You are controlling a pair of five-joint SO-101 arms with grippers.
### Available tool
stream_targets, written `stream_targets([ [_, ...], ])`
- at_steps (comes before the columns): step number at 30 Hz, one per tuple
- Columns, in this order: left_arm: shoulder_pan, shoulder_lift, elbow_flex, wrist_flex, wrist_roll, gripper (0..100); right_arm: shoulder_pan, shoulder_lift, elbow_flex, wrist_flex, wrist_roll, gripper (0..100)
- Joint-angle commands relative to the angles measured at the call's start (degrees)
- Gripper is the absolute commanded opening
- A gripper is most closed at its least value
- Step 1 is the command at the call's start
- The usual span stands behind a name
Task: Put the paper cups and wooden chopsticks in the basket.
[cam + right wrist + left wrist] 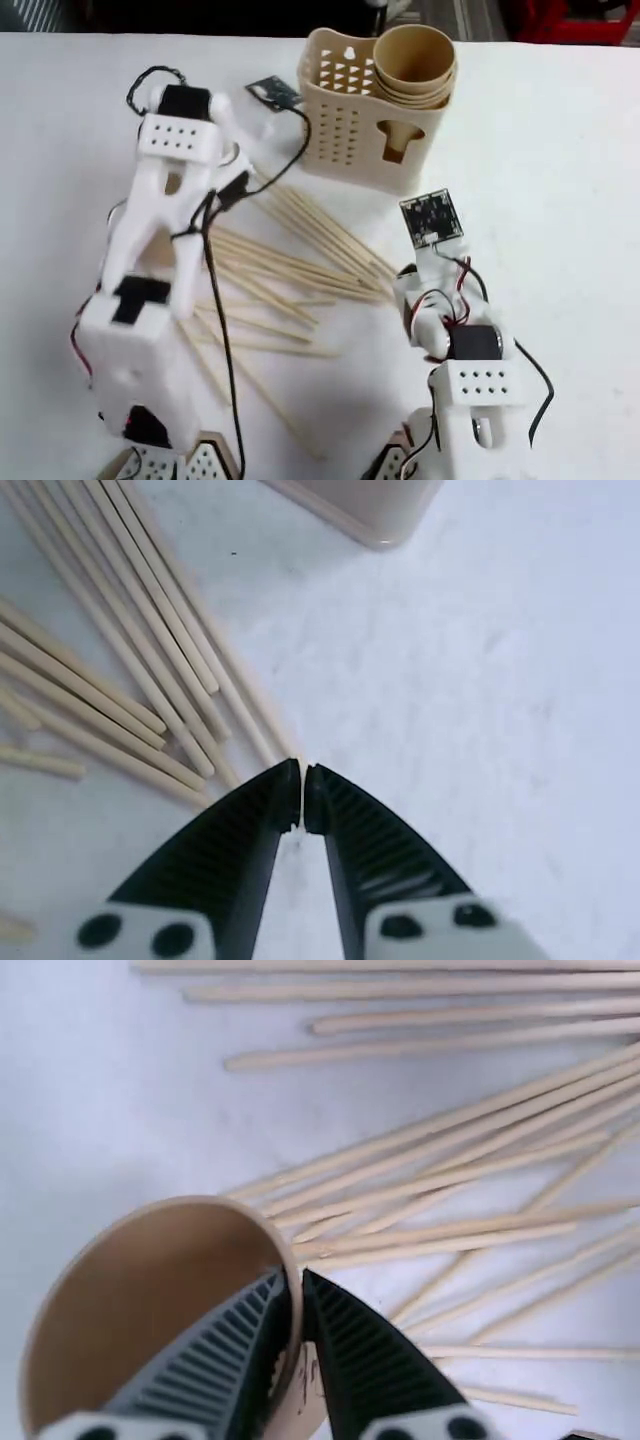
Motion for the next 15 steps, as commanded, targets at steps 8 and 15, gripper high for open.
stream_targets([
  [8,10.9,-30.8,3.8,-2.6,4.9,2,0.2,-1.4,-0.4,-0.7,-0.4,2.1],
  [15,16.7,-35.2,3.8,-15.5,5.0,2,0.2,-1.4,-0.4,-0.7,-0.4,2.1],
])
